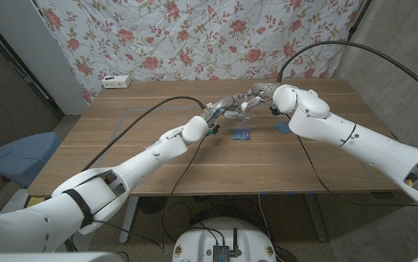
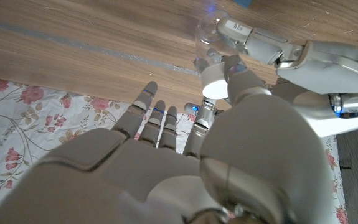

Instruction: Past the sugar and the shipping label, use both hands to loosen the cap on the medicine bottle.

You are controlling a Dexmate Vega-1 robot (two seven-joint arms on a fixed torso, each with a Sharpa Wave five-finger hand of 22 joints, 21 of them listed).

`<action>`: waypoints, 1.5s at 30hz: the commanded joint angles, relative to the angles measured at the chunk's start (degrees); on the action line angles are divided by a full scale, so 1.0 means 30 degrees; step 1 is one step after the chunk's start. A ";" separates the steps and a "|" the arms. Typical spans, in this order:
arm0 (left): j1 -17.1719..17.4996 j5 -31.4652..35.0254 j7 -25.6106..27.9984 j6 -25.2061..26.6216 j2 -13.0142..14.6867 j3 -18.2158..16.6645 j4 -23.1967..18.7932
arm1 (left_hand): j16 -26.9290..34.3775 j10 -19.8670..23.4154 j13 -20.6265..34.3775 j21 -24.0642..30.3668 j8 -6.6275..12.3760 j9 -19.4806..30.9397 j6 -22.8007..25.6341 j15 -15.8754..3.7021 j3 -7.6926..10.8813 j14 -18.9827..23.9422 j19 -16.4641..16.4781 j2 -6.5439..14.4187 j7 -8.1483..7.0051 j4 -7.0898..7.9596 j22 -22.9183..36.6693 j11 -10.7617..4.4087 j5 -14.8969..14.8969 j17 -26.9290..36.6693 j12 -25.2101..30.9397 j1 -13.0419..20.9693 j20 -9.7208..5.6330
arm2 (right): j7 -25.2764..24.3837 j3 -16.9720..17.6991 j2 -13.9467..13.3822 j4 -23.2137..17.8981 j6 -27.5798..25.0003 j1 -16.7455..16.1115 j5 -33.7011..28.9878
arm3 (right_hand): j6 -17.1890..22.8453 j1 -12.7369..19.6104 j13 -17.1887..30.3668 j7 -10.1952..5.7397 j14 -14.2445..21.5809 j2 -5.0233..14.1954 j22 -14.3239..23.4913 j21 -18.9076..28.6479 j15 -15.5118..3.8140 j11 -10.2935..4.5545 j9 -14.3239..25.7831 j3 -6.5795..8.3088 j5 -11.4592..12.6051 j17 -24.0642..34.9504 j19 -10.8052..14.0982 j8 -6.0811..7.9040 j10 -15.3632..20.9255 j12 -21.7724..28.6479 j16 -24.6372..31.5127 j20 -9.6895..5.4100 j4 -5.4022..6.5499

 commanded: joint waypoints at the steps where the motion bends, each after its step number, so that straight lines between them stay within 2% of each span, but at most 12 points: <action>1: -0.0005 -0.0008 0.0042 0.0003 -0.0059 0.0045 0.0054 | 0.0125 0.0443 0.0078 -0.0005 0.0052 0.0028 -0.0004 -0.1135 0.0250 0.0217 -0.0009 0.0212 -0.0019 0.0034 0.0029 -0.0311 0.0133 0.0081 0.0121 0.0091 0.0000 | -0.0303 0.0464 -0.0347 -0.0222 0.0374 -0.0232 0.0894 | 0.0782 0.0086 0.0040 -0.0754 0.0023 0.0356 0.0064 0.0071 -0.0088 -0.0200 0.0019 0.0142 -0.0018 0.0087 0.0073 0.0193 0.0090 0.0002 0.0066 -0.0084 0.0055; 4: 0.0023 -0.0021 0.0024 0.0040 -0.0055 0.0053 0.0023 | 0.0123 0.0458 0.0079 0.0000 0.0052 0.0028 -0.0008 -0.1140 0.0265 0.0216 -0.0003 0.0212 -0.0045 0.0038 0.0029 -0.0325 0.0131 0.0081 0.0125 0.0075 -0.0004 | -0.0385 0.0528 -0.0402 -0.0277 0.0366 -0.0291 0.1053 | 0.0995 0.0218 0.0038 -0.0947 0.0033 0.0479 0.0066 0.0066 -0.0076 -0.0152 -0.0016 0.0141 -0.0028 0.0081 0.0077 0.0259 0.0119 0.0007 0.0062 -0.0086 0.0046; 10: 0.0101 -0.0012 0.0065 0.0135 -0.0046 0.0060 -0.0093 | 0.0124 0.0447 0.0079 -0.0001 0.0055 0.0028 -0.0007 -0.1133 0.0297 0.0229 -0.0014 0.0214 -0.0045 0.0036 0.0029 -0.0297 0.0132 0.0081 0.0117 0.0061 -0.0017 | -0.0456 0.0682 -0.0593 -0.0370 0.0524 -0.0389 0.1459 | 0.1239 0.0472 0.0033 -0.1089 0.0043 0.0659 0.0068 0.0046 -0.0095 -0.0513 -0.0075 0.0164 -0.0018 0.0069 0.0042 0.0320 0.0129 0.0001 0.0051 -0.0112 -0.0002; 16: 0.0200 0.0010 0.0123 0.0263 0.0005 0.0044 -0.0295 | 0.0126 0.0451 0.0080 0.0006 0.0055 0.0027 -0.0009 -0.1105 0.0330 0.0244 -0.0004 0.0213 -0.0071 0.0039 0.0029 -0.0310 0.0132 0.0081 0.0117 0.0033 -0.0013 | -0.0408 0.0904 -0.0696 -0.0396 0.0660 -0.0436 0.2042 | 0.1283 0.0793 0.0029 -0.1148 0.0012 0.0898 0.0069 0.0030 -0.0106 -0.0655 -0.0133 0.0253 0.0014 0.0066 0.0002 0.0296 0.0063 -0.0031 0.0030 -0.0133 -0.0061; 23: 0.0276 -0.0018 0.0113 0.0386 0.0023 0.0033 -0.0433 | 0.0131 0.0462 0.0080 0.0006 0.0054 0.0027 -0.0017 -0.1085 0.0365 0.0267 -0.0012 0.0213 -0.0081 0.0040 0.0028 -0.0331 0.0132 0.0081 0.0119 0.0010 -0.0023 | -0.0268 0.1095 -0.0835 -0.0284 0.1028 -0.0383 0.2755 | 0.0938 0.1298 0.0027 -0.1172 -0.0112 0.1320 0.0071 -0.0019 -0.0127 -0.0882 -0.0249 0.0391 0.0098 0.0079 -0.0169 0.0054 -0.0240 -0.0132 -0.0017 -0.0205 -0.0101; 30: 0.0297 -0.0009 0.0154 0.0417 0.0004 0.0039 -0.0435 | 0.0128 0.0429 0.0080 0.0000 0.0056 0.0027 -0.0017 -0.1089 0.0401 0.0278 -0.0038 0.0205 -0.0118 0.0040 0.0028 -0.0312 0.0131 0.0080 0.0104 -0.0021 -0.0012 | -0.0379 0.1263 -0.0942 -0.0228 0.1266 -0.0427 0.3270 | 0.0712 0.1488 0.0027 -0.1183 -0.0185 0.1459 0.0073 -0.0058 0.0000 -0.1038 -0.0330 0.0385 0.0125 0.0090 -0.0330 -0.0115 -0.0422 -0.0177 -0.0037 -0.0115 -0.0095; 33: 0.0299 -0.0013 0.0169 0.0423 -0.0012 0.0042 -0.0414 | 0.0129 0.0427 0.0081 0.0000 0.0053 0.0028 -0.0026 -0.1097 0.0416 0.0284 -0.0040 0.0213 -0.0121 0.0040 0.0028 -0.0305 0.0133 0.0081 0.0103 -0.0023 -0.0001 | -0.0452 0.1269 -0.0978 -0.0233 0.1320 -0.0426 0.3373 | 0.0459 0.1565 0.0027 -0.1167 -0.0220 0.1477 0.0074 -0.0058 0.0006 -0.1036 -0.0388 0.0362 0.0132 0.0095 -0.0373 -0.0271 -0.0484 -0.0183 -0.0047 -0.0086 -0.0100; 38: 0.0224 -0.0040 0.0134 0.0354 -0.0071 0.0064 -0.0246 | 0.0122 0.0442 0.0082 0.0005 0.0057 0.0028 -0.0024 -0.1113 0.0447 0.0278 -0.0037 0.0210 -0.0165 0.0036 0.0028 -0.0333 0.0133 0.0079 0.0108 -0.0038 -0.0003 | -0.0456 0.1314 -0.1041 -0.0200 0.1488 -0.0406 0.3627 | -0.0496 0.1737 0.0025 -0.1149 -0.0299 0.1466 0.0076 -0.0039 0.0144 -0.1024 -0.0610 0.0231 0.0129 0.0098 -0.0451 -0.0880 -0.0684 -0.0197 -0.0070 0.0015 -0.0089; 43: 0.0131 -0.0048 0.0104 0.0256 -0.0124 0.0095 -0.0053 | 0.0112 0.0442 0.0082 0.0005 0.0055 0.0028 -0.0030 -0.1119 0.0461 0.0258 -0.0042 0.0191 -0.0197 0.0031 0.0028 -0.0325 0.0132 0.0076 0.0107 -0.0053 0.0003 | -0.0394 0.1268 -0.1030 -0.0119 0.1481 -0.0320 0.3798 | -0.1408 0.1862 0.0019 -0.1174 -0.0447 0.1238 0.0075 -0.0031 0.0331 -0.0740 -0.0852 -0.0006 0.0067 0.0059 -0.0568 -0.1519 -0.0915 -0.0201 -0.0147 0.0115 -0.0096; 45: 0.0125 -0.0055 0.0112 0.0257 -0.0126 0.0090 -0.0040 | 0.0116 0.0414 0.0083 -0.0004 0.0049 0.0029 -0.0048 -0.1139 0.0481 0.0267 -0.0067 0.0210 -0.0214 0.0034 0.0028 -0.0295 0.0135 0.0080 0.0096 -0.0054 0.0008 | -0.0334 0.1241 -0.1055 -0.0052 0.1598 -0.0267 0.3873 | -0.1536 0.1907 0.0017 -0.1179 -0.0462 0.1158 0.0074 -0.0036 0.0417 -0.0715 -0.0895 -0.0054 0.0053 0.0039 -0.0601 -0.1626 -0.1029 -0.0226 -0.0164 0.0146 -0.0121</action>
